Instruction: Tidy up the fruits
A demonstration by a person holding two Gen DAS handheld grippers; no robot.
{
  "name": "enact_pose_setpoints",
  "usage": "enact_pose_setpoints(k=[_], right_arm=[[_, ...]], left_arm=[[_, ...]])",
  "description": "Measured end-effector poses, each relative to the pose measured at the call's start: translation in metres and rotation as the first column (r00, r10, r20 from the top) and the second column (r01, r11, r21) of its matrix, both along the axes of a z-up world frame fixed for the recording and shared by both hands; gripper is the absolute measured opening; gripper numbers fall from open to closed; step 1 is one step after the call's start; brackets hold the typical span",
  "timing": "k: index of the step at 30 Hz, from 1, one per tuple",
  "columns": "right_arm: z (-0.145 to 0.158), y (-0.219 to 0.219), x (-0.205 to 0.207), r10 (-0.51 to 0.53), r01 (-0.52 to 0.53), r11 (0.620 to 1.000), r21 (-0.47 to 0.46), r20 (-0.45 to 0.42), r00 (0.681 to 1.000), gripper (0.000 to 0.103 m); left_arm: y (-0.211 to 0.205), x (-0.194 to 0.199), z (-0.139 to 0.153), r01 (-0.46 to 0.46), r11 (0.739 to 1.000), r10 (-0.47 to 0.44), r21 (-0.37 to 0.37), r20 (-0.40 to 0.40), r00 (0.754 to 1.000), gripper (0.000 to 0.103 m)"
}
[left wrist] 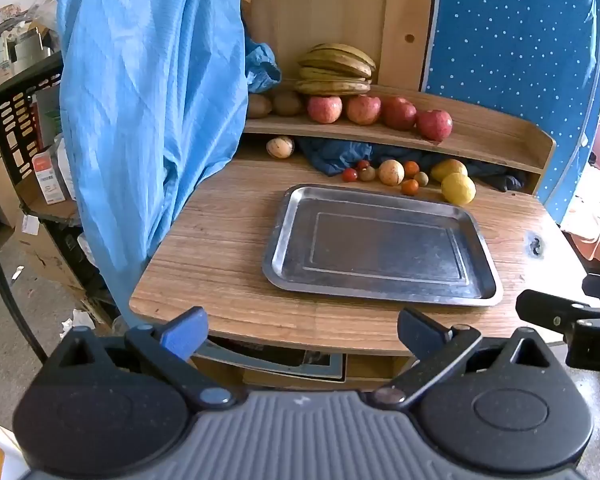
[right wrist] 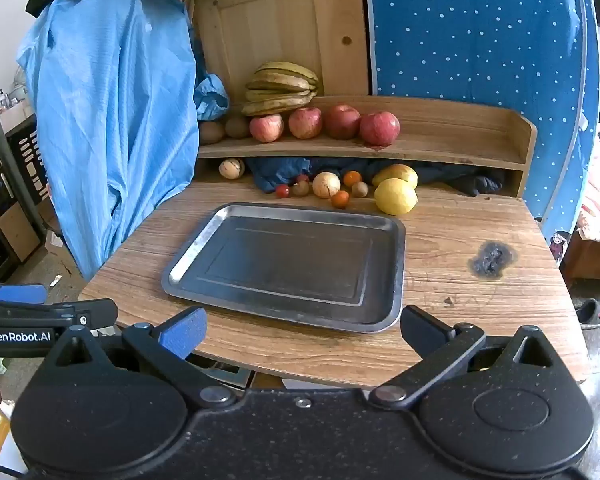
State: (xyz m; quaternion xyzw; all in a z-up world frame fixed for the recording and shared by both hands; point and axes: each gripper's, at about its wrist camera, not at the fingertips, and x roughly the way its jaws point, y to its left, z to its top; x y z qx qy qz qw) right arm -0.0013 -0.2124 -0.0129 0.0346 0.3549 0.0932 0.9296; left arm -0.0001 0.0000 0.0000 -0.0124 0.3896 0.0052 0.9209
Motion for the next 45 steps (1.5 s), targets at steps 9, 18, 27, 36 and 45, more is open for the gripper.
enact_pose_setpoints(k=[9, 18, 27, 36, 45], right_arm=[[0.0, 0.0, 0.0, -0.001, 0.001, 1.0, -0.005, -0.001, 1.0, 0.103], [0.0, 0.0, -0.002, -0.003, 0.003, 1.0, -0.005, -0.001, 1.0, 0.103], [0.002, -0.002, -0.002, -0.002, 0.002, 1.0, -0.003, -0.003, 1.0, 0.103], [0.001, -0.008, -0.003, -0.004, 0.004, 1.0, -0.001, -0.003, 1.0, 0.103], [0.002, -0.008, -0.001, -0.004, 0.004, 1.0, 0.0, -0.003, 1.0, 0.103]], left_arm=[[0.001, 0.0, 0.0, 0.001, 1.0, -0.001, 0.002, -0.002, 1.0, 0.103], [0.005, -0.003, 0.004, 0.001, 1.0, -0.001, 0.001, 0.002, 1.0, 0.103], [0.002, -0.004, 0.001, -0.001, 1.0, 0.001, 0.004, -0.004, 1.0, 0.103], [-0.007, -0.007, 0.0, -0.003, 1.0, 0.003, 0.014, -0.007, 1.0, 0.103], [-0.01, -0.006, 0.001, -0.008, 1.0, 0.008, 0.019, -0.016, 1.0, 0.103]])
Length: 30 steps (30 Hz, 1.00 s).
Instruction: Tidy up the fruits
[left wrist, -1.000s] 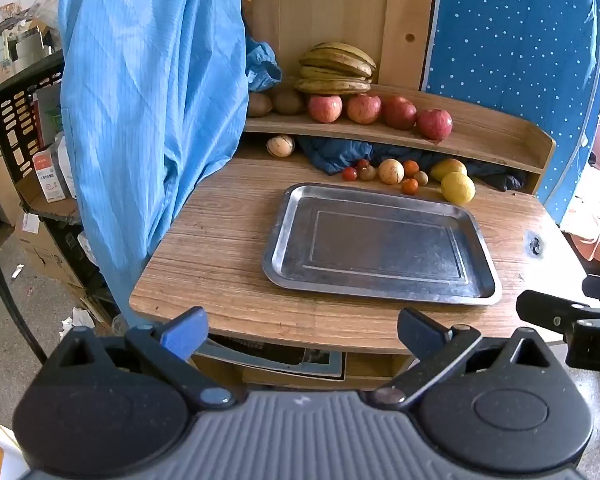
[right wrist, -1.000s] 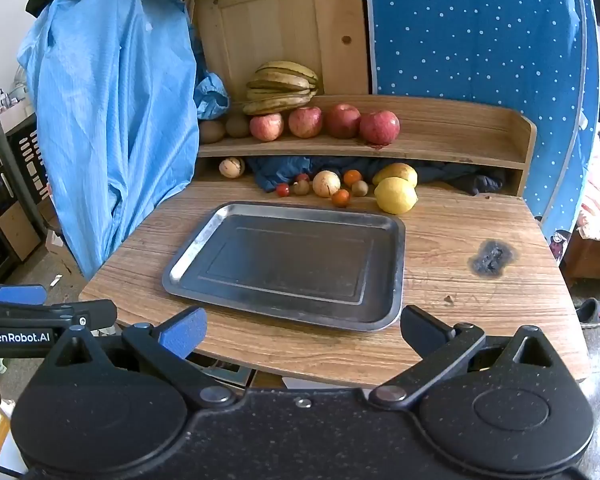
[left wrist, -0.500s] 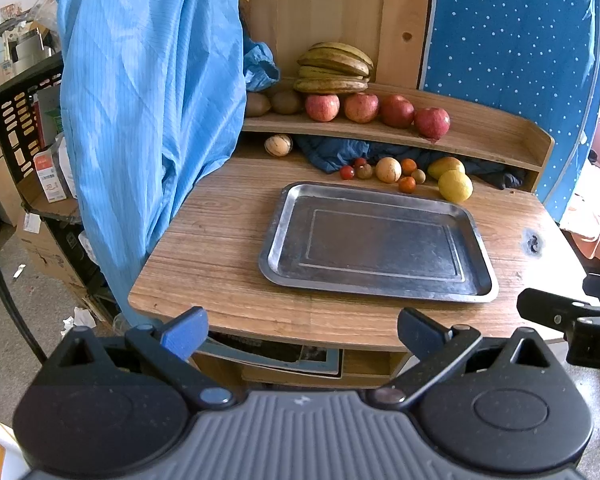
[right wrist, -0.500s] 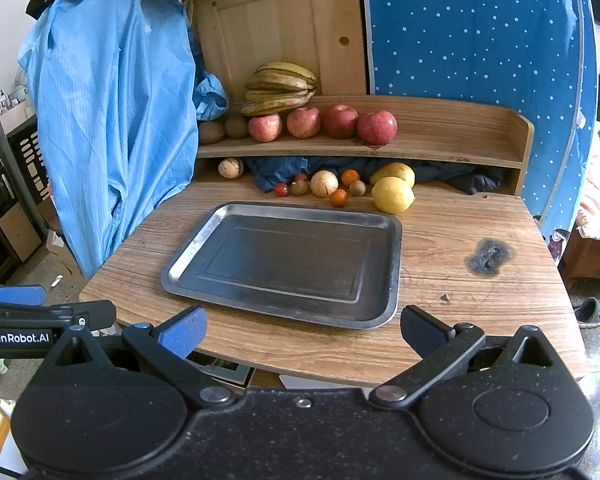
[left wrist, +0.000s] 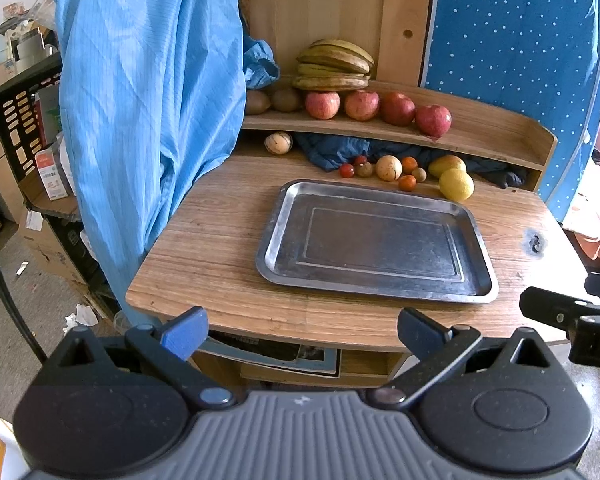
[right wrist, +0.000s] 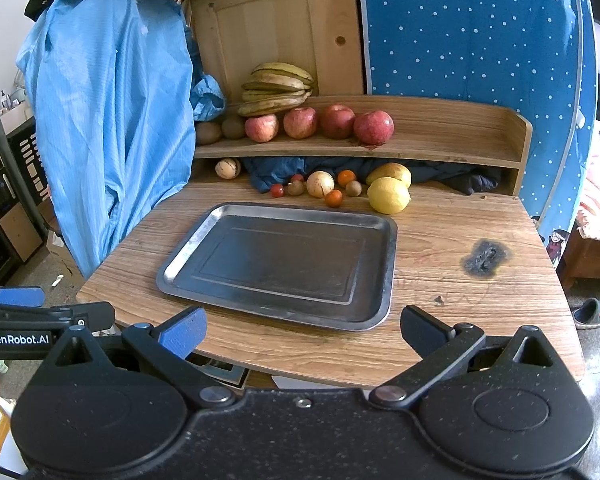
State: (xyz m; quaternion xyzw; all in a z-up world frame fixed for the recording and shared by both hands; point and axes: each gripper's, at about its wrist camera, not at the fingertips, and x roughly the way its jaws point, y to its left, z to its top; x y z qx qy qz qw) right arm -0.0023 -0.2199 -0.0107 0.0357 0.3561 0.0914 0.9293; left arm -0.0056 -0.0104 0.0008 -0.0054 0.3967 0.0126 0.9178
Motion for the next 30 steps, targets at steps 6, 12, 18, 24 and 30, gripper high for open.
enact_pose_setpoints(k=[6, 12, 18, 24, 30], right_arm=[[-0.004, -0.006, 0.002, 0.001, -0.001, 1.0, 0.005, -0.007, 1.0, 0.103], [-0.006, -0.008, 0.006, 0.005, -0.005, 1.0, 0.007, -0.015, 1.0, 0.103], [-0.008, -0.008, 0.012, 0.015, -0.015, 1.0, 0.011, -0.025, 1.0, 0.103], [-0.01, -0.007, 0.016, 0.025, -0.025, 1.0, 0.011, -0.029, 0.999, 0.103], [-0.012, -0.007, 0.022, 0.03, -0.029, 1.0, 0.01, -0.034, 0.999, 0.103]], left_arm=[[-0.001, 0.004, -0.001, -0.004, 1.0, 0.004, 0.0, -0.006, 1.0, 0.103], [-0.001, 0.009, -0.003, -0.014, 1.0, 0.014, 0.0, -0.014, 1.0, 0.103], [-0.002, 0.013, -0.005, -0.026, 1.0, 0.026, 0.002, -0.022, 0.999, 0.103], [-0.003, 0.017, -0.007, -0.04, 0.999, 0.04, 0.001, -0.021, 0.999, 0.103], [-0.003, 0.021, -0.008, -0.049, 0.999, 0.049, 0.002, -0.023, 0.999, 0.103]])
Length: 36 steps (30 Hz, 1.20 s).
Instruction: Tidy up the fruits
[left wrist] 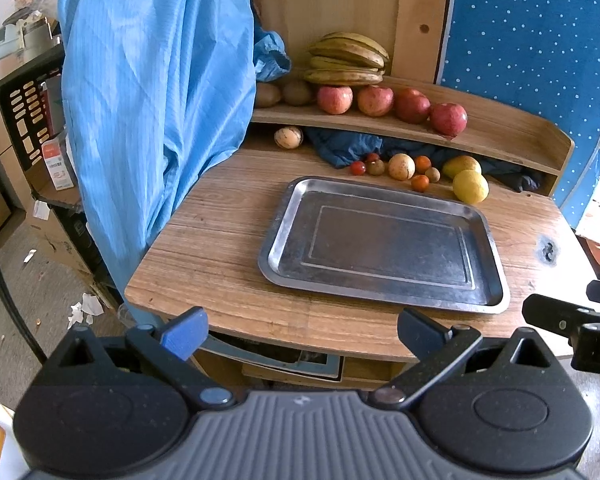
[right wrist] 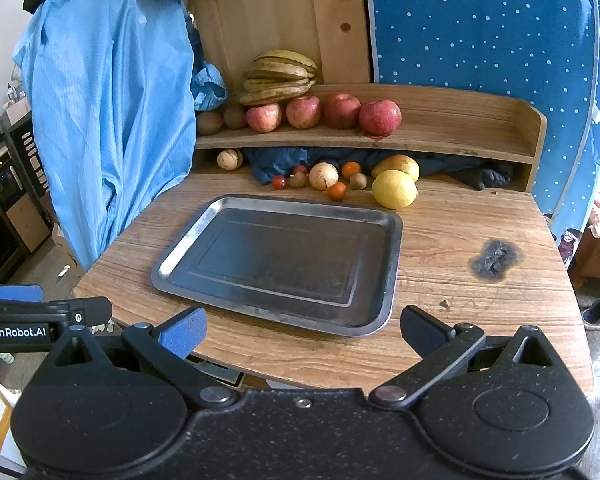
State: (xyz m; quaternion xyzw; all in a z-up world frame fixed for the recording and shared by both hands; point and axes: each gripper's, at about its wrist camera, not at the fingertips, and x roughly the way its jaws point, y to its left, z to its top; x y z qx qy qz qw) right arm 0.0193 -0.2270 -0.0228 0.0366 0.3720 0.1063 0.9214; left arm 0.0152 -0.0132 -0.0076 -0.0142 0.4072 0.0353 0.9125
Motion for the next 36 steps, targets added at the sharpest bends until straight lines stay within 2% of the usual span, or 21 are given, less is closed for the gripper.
enact_pose_setpoints(k=[11, 28, 36], right_arm=[[-0.004, -0.004, 0.009, 0.016, -0.016, 1.0, 0.004, -0.009, 1.0, 0.103], [-0.007, -0.028, 0.035, 0.054, -0.054, 0.998, 0.04, 0.011, 0.999, 0.103], [-0.007, -0.04, 0.043, 0.017, -0.017, 0.999, 0.032, 0.002, 1.0, 0.103]], left_arm=[[-0.004, 0.006, -0.003, -0.009, 1.0, 0.009, 0.007, -0.012, 1.0, 0.103], [-0.034, 0.024, -0.002, -0.05, 0.997, 0.051, 0.059, -0.027, 0.998, 0.103], [-0.04, 0.044, 0.001, -0.026, 0.998, 0.028, 0.06, -0.04, 0.999, 0.103]])
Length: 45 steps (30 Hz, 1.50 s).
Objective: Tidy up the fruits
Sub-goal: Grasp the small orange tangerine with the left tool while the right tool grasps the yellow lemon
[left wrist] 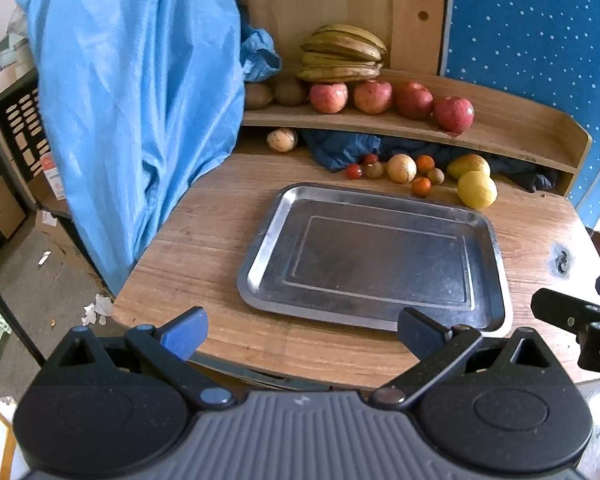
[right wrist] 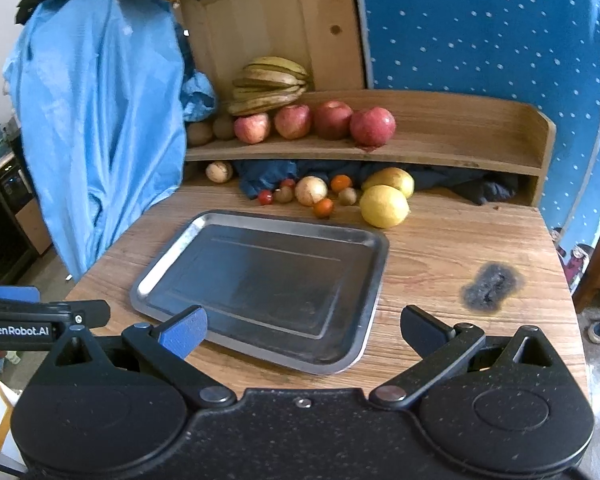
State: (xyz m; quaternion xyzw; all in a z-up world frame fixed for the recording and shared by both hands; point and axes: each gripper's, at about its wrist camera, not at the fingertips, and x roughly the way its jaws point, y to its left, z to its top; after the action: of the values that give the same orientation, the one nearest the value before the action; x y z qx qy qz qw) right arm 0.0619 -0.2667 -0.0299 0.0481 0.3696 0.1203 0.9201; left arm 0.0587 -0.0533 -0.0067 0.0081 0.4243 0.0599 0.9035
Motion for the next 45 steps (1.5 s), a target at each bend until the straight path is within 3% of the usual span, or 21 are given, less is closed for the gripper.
enact_pose_setpoints(k=[7, 16, 31, 37, 45], right_arm=[[-0.007, -0.002, 0.017, -0.056, 0.056, 0.998, 0.0, -0.015, 0.998, 0.103], [-0.015, 0.012, 0.056, -0.162, 0.161, 0.987, -0.031, -0.036, 0.986, 0.103], [-0.021, 0.038, 0.073, -0.375, 0.369, 0.925, -0.09, -0.066, 0.925, 0.103], [-0.023, 0.031, 0.071, -0.428, 0.417, 0.9, -0.125, -0.085, 0.9, 0.103], [-0.034, 0.01, 0.095, -0.409, 0.401, 0.911, -0.093, -0.084, 0.909, 0.103]], left_arm=[[0.001, 0.03, -0.008, 0.074, 0.997, -0.074, -0.025, -0.009, 0.997, 0.103], [0.015, 0.097, -0.017, 0.19, 0.98, -0.191, -0.059, -0.024, 0.981, 0.103], [0.027, 0.171, -0.041, 0.394, 0.908, -0.407, -0.145, -0.074, 0.911, 0.103], [0.014, 0.189, -0.049, 0.402, 0.895, -0.424, -0.192, -0.089, 0.901, 0.103], [-0.012, 0.218, -0.055, 0.352, 0.913, -0.38, -0.209, -0.117, 0.917, 0.103]])
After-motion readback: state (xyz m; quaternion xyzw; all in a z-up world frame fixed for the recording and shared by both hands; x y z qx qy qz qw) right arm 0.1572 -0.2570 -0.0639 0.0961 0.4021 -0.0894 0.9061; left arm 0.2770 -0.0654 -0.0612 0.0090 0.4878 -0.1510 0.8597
